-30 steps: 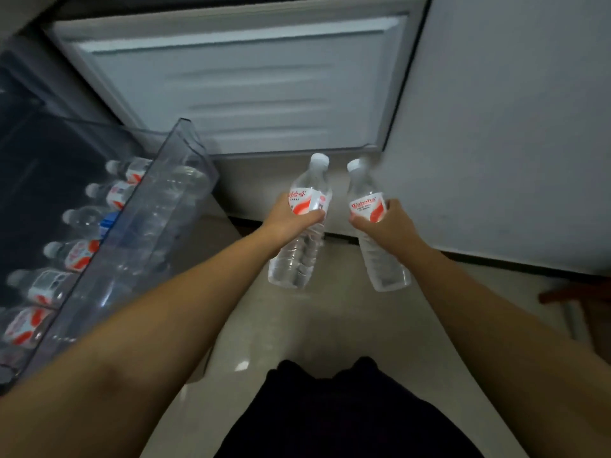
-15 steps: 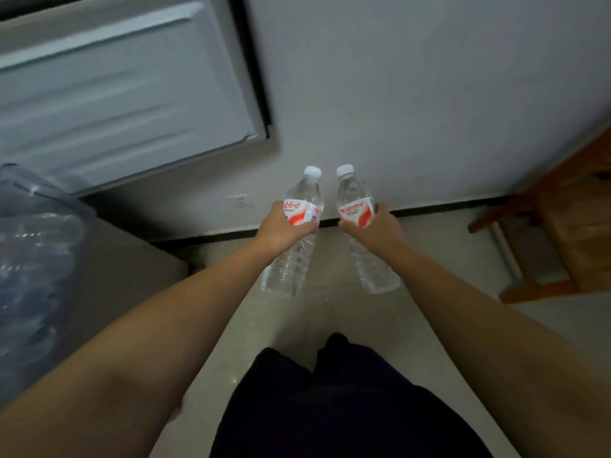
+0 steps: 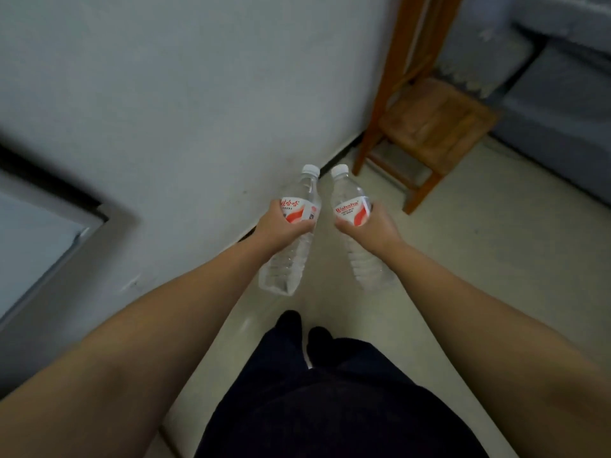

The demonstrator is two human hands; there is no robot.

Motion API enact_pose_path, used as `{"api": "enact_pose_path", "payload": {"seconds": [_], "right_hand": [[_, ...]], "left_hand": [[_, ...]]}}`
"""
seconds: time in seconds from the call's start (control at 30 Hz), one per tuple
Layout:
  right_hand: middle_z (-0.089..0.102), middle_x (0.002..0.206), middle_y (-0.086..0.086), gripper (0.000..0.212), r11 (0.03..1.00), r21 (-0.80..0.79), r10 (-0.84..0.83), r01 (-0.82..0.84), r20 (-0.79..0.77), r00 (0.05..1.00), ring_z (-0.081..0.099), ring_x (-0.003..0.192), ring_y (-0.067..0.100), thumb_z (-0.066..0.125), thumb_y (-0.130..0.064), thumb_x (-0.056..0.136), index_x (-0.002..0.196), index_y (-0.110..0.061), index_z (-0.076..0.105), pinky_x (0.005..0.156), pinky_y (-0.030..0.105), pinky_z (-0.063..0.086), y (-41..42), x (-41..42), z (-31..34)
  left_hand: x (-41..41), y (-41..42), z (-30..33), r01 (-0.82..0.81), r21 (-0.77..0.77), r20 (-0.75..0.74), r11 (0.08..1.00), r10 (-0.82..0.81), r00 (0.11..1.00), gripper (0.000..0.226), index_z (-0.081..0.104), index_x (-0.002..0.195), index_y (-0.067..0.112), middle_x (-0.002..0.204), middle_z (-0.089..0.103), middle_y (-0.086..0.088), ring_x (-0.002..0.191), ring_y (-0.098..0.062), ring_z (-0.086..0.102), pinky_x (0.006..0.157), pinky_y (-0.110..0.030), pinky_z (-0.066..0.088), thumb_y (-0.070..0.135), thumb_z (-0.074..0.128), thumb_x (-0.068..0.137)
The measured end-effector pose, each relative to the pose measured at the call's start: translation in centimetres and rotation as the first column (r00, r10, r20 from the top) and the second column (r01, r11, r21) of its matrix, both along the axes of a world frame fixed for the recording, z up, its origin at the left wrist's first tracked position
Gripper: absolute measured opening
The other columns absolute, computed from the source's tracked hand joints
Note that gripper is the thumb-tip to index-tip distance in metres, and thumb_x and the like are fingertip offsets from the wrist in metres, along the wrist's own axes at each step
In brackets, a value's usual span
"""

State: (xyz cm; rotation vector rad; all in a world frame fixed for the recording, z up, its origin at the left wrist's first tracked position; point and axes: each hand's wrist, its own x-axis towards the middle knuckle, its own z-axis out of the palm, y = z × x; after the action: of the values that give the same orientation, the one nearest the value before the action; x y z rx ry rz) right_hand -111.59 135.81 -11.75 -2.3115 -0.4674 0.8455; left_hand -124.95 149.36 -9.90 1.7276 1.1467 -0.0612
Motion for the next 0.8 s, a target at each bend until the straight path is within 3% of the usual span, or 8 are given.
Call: {"api": "enact_pose_path", "payload": {"seconds": [0.2,0.37,0.5,0.63,0.8], "right_hand": [[0.058,0.12,0.004,0.074,0.948,-0.012,-0.319,0.319,-0.027,0.947,0.061,0.102,0.022,0.076,-0.051,0.074,0.132,-0.021,0.042,0.083,0.034,0.056,-2.9,0.4,0.2],[0.058,0.118,0.005,0.073,0.847,0.015,-0.531,0.531,0.001,0.847,0.06,0.1,0.021,0.076,-0.049,0.074,0.129,-0.015,0.044,0.076,0.029,0.05,-5.4,0.0,0.3],[0.059,0.117,0.007,0.077,0.75,0.027,-0.662,0.661,0.027,0.749,0.061,0.1,0.023,0.077,-0.055,0.068,0.126,-0.015,0.046,0.082,0.035,0.053,-7.8,-0.4,-0.1],[0.059,0.117,0.006,0.077,0.659,0.034,-0.752,0.752,0.035,0.658,0.061,0.1,0.023,0.077,-0.054,0.069,0.128,-0.015,0.046,0.077,0.03,0.048,-10.9,-0.5,-0.1],[0.059,0.118,0.009,0.077,0.546,0.025,-0.837,0.837,0.048,0.545,0.061,0.102,0.026,0.076,-0.055,0.067,0.125,-0.013,0.047,0.086,0.037,0.052,-15.9,0.6,0.1]], "left_hand": [[3.6,1.0,-0.2,0.287,-0.04,0.017,0.957,-0.286,0.958,0.079,0.036,0.136,0.019,0.123,0.054,-0.005,0.109,-0.024,0.057,0.096,-0.043,0.05,0.038,0.078,0.072],[7.2,1.0,0.2,0.505,0.02,0.018,0.863,-0.505,0.863,0.066,0.041,0.131,0.018,0.112,0.052,0.001,0.097,-0.016,0.054,0.077,-0.028,0.044,0.035,0.075,0.077],[10.3,-0.7,0.7,0.631,0.012,0.023,0.776,-0.631,0.776,0.066,0.038,0.132,0.018,0.114,0.051,0.002,0.099,-0.016,0.054,0.074,-0.024,0.046,0.031,0.074,0.079],[13.4,-3.8,0.7,0.714,-0.02,0.036,0.7,-0.713,0.7,0.063,0.041,0.124,0.018,0.111,0.058,-0.002,0.101,-0.02,0.061,0.092,-0.04,0.053,0.028,0.077,0.073],[17.9,-8.7,-0.2,0.815,0.013,0.044,0.58,-0.814,0.579,0.075,0.055,0.112,0.016,0.099,0.067,-0.003,0.091,-0.018,0.068,0.084,-0.042,0.058,0.049,0.074,0.048]]}}
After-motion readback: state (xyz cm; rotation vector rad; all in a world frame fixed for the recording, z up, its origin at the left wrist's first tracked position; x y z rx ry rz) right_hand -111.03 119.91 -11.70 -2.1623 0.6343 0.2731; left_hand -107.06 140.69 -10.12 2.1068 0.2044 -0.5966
